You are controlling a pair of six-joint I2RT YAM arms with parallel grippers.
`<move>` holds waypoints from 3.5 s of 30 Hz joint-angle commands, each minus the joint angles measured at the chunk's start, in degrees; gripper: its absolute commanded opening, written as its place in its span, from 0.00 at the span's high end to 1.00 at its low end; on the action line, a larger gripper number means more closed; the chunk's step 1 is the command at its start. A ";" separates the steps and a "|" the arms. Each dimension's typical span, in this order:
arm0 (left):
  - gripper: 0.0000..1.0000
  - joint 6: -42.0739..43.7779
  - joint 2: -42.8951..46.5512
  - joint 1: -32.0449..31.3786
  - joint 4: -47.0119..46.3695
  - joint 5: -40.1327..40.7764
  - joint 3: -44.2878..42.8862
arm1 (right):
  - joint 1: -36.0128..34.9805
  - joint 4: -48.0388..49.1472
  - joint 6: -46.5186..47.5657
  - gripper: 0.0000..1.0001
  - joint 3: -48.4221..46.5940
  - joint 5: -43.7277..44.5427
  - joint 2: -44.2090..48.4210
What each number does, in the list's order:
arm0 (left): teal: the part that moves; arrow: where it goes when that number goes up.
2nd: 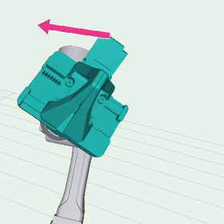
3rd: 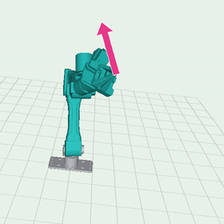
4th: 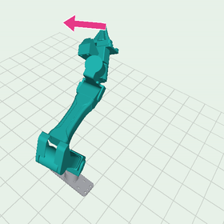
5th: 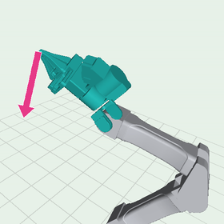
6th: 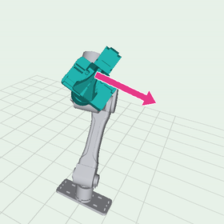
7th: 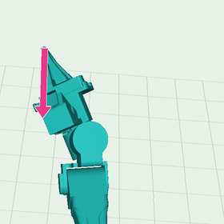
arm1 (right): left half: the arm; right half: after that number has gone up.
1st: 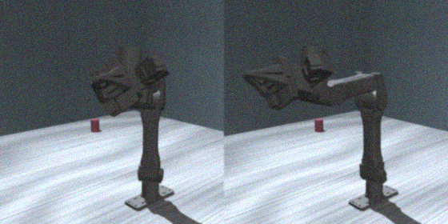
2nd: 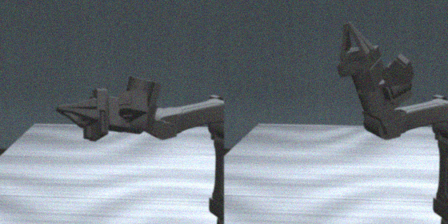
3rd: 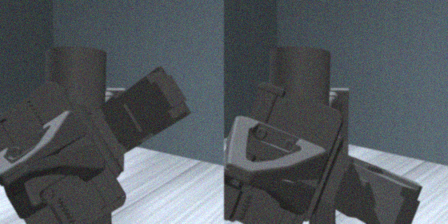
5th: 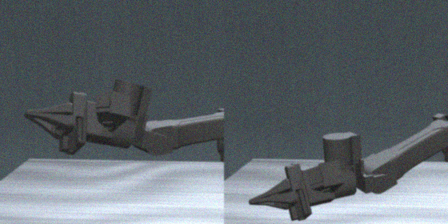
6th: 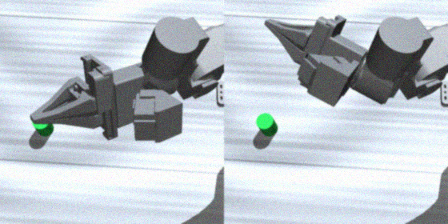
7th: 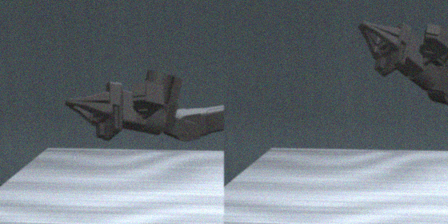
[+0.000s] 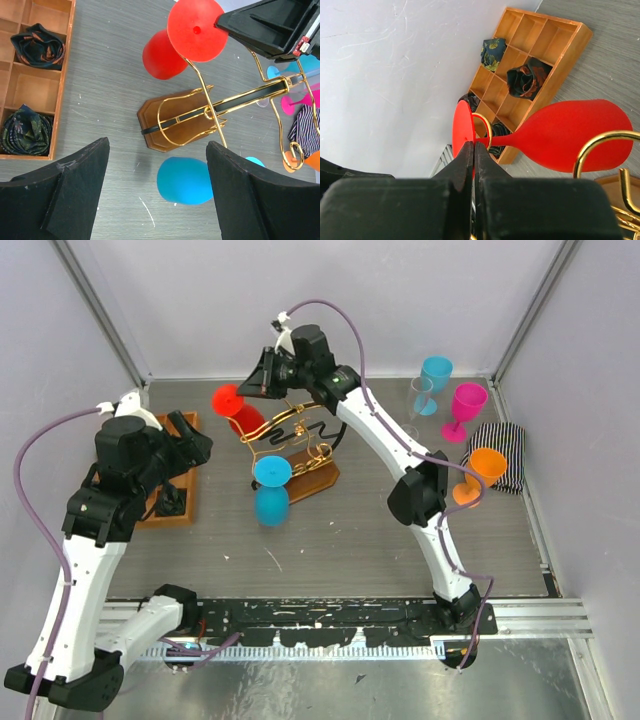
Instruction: Take the wine glass off the wine glass rack
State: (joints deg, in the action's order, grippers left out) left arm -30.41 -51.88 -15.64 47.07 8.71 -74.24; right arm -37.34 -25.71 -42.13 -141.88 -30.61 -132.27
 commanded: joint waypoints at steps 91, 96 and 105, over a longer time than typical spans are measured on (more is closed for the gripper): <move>0.15 -0.97 1.75 0.88 0.56 -3.59 -0.37 | 31.16 -23.36 27.33 0.99 26.90 18.15 50.89; 0.15 -1.22 1.71 0.90 0.38 -4.63 -0.15 | 31.04 -26.73 32.56 0.99 32.45 33.73 54.33; 0.15 -3.30 1.75 0.88 -1.58 -6.78 1.06 | 27.39 -26.14 37.44 0.99 41.09 50.01 55.80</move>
State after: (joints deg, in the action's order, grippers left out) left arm -32.32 -50.72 -14.98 48.18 3.75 -73.71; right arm -7.55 -53.34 -8.45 -102.63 9.52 -77.80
